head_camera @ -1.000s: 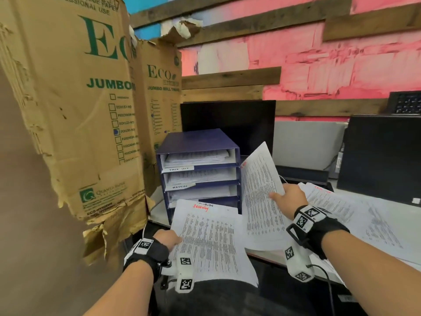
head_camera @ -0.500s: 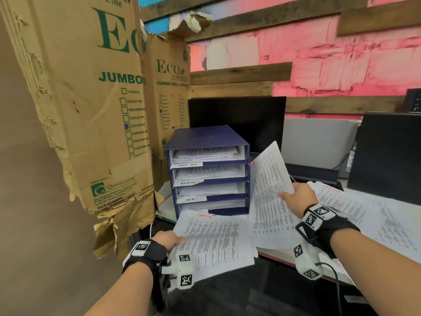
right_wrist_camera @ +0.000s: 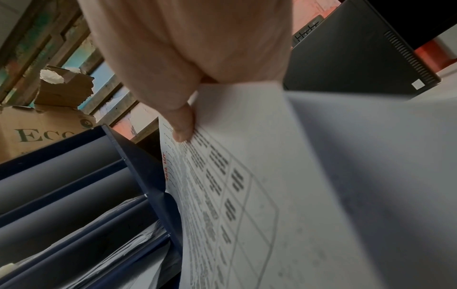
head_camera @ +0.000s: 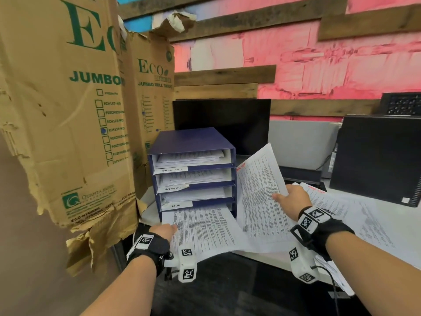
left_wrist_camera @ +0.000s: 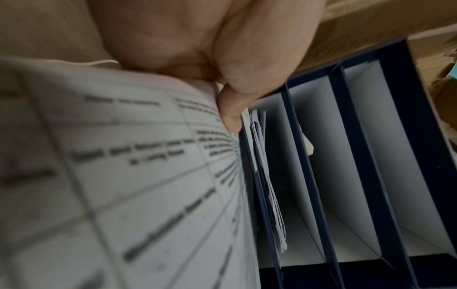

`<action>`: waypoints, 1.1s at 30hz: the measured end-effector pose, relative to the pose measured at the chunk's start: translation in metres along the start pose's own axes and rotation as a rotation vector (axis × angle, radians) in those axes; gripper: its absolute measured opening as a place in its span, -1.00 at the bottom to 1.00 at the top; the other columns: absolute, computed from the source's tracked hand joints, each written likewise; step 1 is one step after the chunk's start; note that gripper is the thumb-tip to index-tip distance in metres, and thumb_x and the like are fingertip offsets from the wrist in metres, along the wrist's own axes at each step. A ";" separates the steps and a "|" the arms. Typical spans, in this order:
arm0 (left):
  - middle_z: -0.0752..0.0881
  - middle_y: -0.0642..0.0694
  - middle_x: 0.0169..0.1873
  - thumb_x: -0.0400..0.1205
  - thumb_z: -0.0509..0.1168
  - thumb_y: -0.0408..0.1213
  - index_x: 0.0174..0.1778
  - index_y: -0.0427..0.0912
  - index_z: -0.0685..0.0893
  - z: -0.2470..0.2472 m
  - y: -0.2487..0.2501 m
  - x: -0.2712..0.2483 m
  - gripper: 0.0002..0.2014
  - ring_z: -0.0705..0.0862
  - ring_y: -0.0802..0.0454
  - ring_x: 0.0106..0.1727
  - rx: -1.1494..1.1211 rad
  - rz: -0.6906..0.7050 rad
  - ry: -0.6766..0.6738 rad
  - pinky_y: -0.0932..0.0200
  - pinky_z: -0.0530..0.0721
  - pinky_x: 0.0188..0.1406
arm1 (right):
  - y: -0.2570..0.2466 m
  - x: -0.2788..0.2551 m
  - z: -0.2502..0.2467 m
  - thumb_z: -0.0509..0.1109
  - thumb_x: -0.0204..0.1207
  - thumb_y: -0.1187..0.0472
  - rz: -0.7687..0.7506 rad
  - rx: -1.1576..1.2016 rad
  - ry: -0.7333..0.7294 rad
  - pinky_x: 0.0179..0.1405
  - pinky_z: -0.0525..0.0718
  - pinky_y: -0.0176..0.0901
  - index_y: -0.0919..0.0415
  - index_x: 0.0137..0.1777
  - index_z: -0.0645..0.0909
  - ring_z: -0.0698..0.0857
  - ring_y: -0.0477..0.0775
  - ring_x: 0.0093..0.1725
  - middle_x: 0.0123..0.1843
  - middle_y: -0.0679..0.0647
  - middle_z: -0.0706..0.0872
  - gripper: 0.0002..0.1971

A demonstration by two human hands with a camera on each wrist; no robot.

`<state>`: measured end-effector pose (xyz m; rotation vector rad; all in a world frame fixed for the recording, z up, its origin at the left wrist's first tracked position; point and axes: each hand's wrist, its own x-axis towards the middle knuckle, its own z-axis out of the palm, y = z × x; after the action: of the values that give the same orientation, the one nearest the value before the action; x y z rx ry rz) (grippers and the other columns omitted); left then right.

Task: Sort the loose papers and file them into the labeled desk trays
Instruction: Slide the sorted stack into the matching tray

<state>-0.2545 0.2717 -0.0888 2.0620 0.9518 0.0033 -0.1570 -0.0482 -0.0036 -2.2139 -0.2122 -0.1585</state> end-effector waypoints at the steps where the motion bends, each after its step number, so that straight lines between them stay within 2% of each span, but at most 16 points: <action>1: 0.61 -0.32 0.33 0.71 0.19 -0.14 0.39 -0.40 0.52 0.004 0.000 0.010 -0.56 0.58 -0.22 0.37 -0.026 0.021 0.025 0.29 0.58 -0.14 | 0.001 0.002 0.001 0.35 0.60 0.19 0.001 -0.001 -0.002 -0.02 0.58 -0.14 0.22 0.25 0.67 0.66 0.08 -0.09 0.07 0.15 0.77 -0.73; 3: 0.56 -0.31 0.39 0.76 0.04 -0.23 0.50 -0.37 0.38 0.006 0.010 0.013 -0.58 0.52 -0.18 0.44 -0.028 0.089 0.033 0.24 0.58 0.07 | 0.004 0.007 0.005 0.35 0.60 0.19 0.011 0.012 -0.008 -0.03 0.60 -0.13 0.20 0.25 0.67 0.67 0.07 -0.11 -0.04 0.08 0.75 -0.74; 5: 0.55 -0.32 0.39 0.78 -0.08 -0.12 0.52 -0.37 0.37 0.012 0.018 0.025 -0.51 0.53 -0.18 0.42 -0.050 0.008 0.029 0.14 0.51 0.24 | 0.006 0.014 0.010 0.35 0.60 0.18 0.019 0.026 -0.017 -0.10 0.58 -0.18 0.18 0.26 0.67 0.67 0.04 -0.14 -0.08 0.03 0.72 -0.73; 7: 0.57 -0.34 0.36 0.76 0.01 -0.05 0.47 -0.38 0.43 0.013 0.030 0.029 -0.48 0.58 -0.21 0.36 -0.099 -0.026 0.046 0.14 0.53 0.21 | 0.007 0.021 0.016 0.35 0.60 0.17 0.024 0.032 -0.023 -0.17 0.58 -0.20 0.19 0.26 0.67 0.69 0.02 -0.17 -0.07 0.05 0.74 -0.73; 9: 0.56 -0.28 0.39 0.75 0.09 -0.22 0.48 -0.29 0.44 0.016 0.039 0.037 -0.60 0.56 -0.18 0.40 -0.123 0.013 0.086 0.12 0.53 0.28 | 0.009 0.029 0.023 0.36 0.60 0.16 0.035 0.020 -0.026 -0.30 0.56 -0.23 0.20 0.24 0.67 0.68 -0.01 -0.26 -0.16 0.02 0.73 -0.74; 11: 0.57 -0.22 0.39 0.71 0.17 -0.32 0.45 -0.27 0.46 0.014 0.046 0.035 -0.63 0.55 -0.14 0.42 -0.149 0.055 0.037 0.08 0.50 0.34 | 0.012 0.036 0.031 0.36 0.60 0.15 0.043 -0.008 -0.032 -0.42 0.51 -0.25 0.20 0.21 0.68 0.63 -0.04 -0.37 -0.30 -0.01 0.68 -0.76; 12: 0.60 -0.24 0.36 0.69 0.21 -0.33 0.41 -0.30 0.50 0.015 0.046 0.047 -0.64 0.58 -0.15 0.39 -0.203 -0.001 0.020 0.06 0.52 0.33 | 0.013 0.039 0.035 0.37 0.59 0.15 0.049 -0.021 -0.037 -0.46 0.49 -0.25 0.20 0.19 0.68 0.61 -0.04 -0.40 -0.34 -0.01 0.66 -0.77; 14: 0.67 -0.33 0.22 0.59 0.33 -0.34 0.32 -0.41 0.57 0.024 0.039 0.061 -0.61 0.68 -0.19 0.18 -0.327 -0.014 0.015 0.01 0.63 0.18 | 0.014 0.041 0.038 0.37 0.59 0.14 0.056 -0.036 -0.042 -0.47 0.48 -0.26 0.19 0.18 0.68 0.61 -0.03 -0.40 -0.33 0.00 0.66 -0.77; 16: 0.69 -0.34 0.05 0.42 0.47 -0.33 0.30 -0.50 0.56 0.030 0.032 0.070 -0.45 0.69 -0.17 0.01 -0.388 -0.038 0.037 0.04 0.67 0.09 | 0.015 0.042 0.038 0.37 0.59 0.14 0.054 -0.038 -0.037 -0.47 0.49 -0.27 0.18 0.19 0.69 0.65 -0.01 -0.36 -0.28 0.03 0.70 -0.77; 18: 0.62 -0.33 0.22 0.29 0.57 -0.15 0.46 -0.44 0.42 0.029 0.028 0.067 -0.14 0.66 -0.23 0.18 -0.220 -0.042 -0.024 -0.06 0.65 0.25 | 0.015 0.041 0.037 0.37 0.59 0.14 0.044 -0.042 -0.031 -0.43 0.52 -0.25 0.17 0.19 0.69 0.67 0.02 -0.34 -0.26 0.06 0.72 -0.76; 21: 0.22 -0.33 0.59 0.36 0.46 0.27 0.66 -0.28 0.05 0.018 0.029 0.037 0.13 0.33 -0.27 0.56 0.239 0.028 -0.063 -0.06 0.40 0.51 | 0.012 0.037 0.034 0.37 0.59 0.14 0.020 -0.036 -0.011 -0.32 0.58 -0.20 0.16 0.18 0.70 0.69 0.08 -0.30 -0.23 0.09 0.75 -0.77; 23: -0.07 -0.26 0.66 0.30 0.37 0.44 0.68 -0.18 -0.14 0.010 0.032 0.017 0.25 0.04 -0.24 0.66 0.492 0.086 -0.119 -0.06 0.17 0.61 | 0.009 0.032 0.032 0.37 0.59 0.14 0.002 -0.021 -0.008 -0.28 0.59 -0.17 0.15 0.18 0.70 0.70 0.08 -0.27 -0.21 0.08 0.75 -0.77; 25: -0.19 -0.23 0.66 0.19 0.43 0.46 0.68 -0.02 -0.22 0.010 0.032 0.005 0.33 -0.05 -0.28 0.67 0.570 0.104 -0.198 -0.13 0.12 0.62 | 0.004 0.027 0.029 0.37 0.58 0.14 -0.020 -0.018 -0.003 -0.18 0.63 -0.12 0.13 0.16 0.71 0.71 0.11 -0.21 -0.17 0.08 0.76 -0.79; 27: -0.16 -0.22 0.65 0.16 0.49 0.41 0.67 0.10 -0.18 0.015 0.030 0.004 0.32 -0.03 -0.33 0.66 0.662 0.136 -0.223 -0.21 0.20 0.59 | -0.001 0.021 0.028 0.37 0.58 0.14 -0.037 0.002 -0.012 -0.10 0.68 -0.06 0.11 0.14 0.72 0.73 0.13 -0.18 -0.15 0.09 0.78 -0.80; 30: 0.04 -0.21 0.61 0.13 0.57 0.26 0.64 0.14 -0.02 0.026 0.026 0.002 0.24 0.08 -0.36 0.62 0.776 0.221 -0.155 -0.33 0.35 0.48 | -0.006 0.014 0.028 0.35 0.59 0.13 -0.055 0.009 -0.031 0.00 0.70 0.02 0.12 0.12 0.72 0.73 0.13 -0.12 -0.12 0.10 0.78 -0.81; 33: 0.27 -0.18 0.46 0.23 0.57 0.08 0.52 0.05 0.23 0.031 0.022 0.000 -0.03 0.21 -0.32 0.53 0.802 0.261 -0.054 -0.29 0.47 0.37 | -0.006 0.011 0.027 0.35 0.60 0.14 -0.065 0.022 -0.039 -0.08 0.70 -0.04 0.13 0.14 0.71 0.73 0.08 -0.14 -0.11 0.06 0.78 -0.80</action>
<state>-0.2305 0.2426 -0.0941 2.8912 0.6960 -0.3456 -0.1470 -0.0217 -0.0130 -2.1905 -0.3063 -0.1480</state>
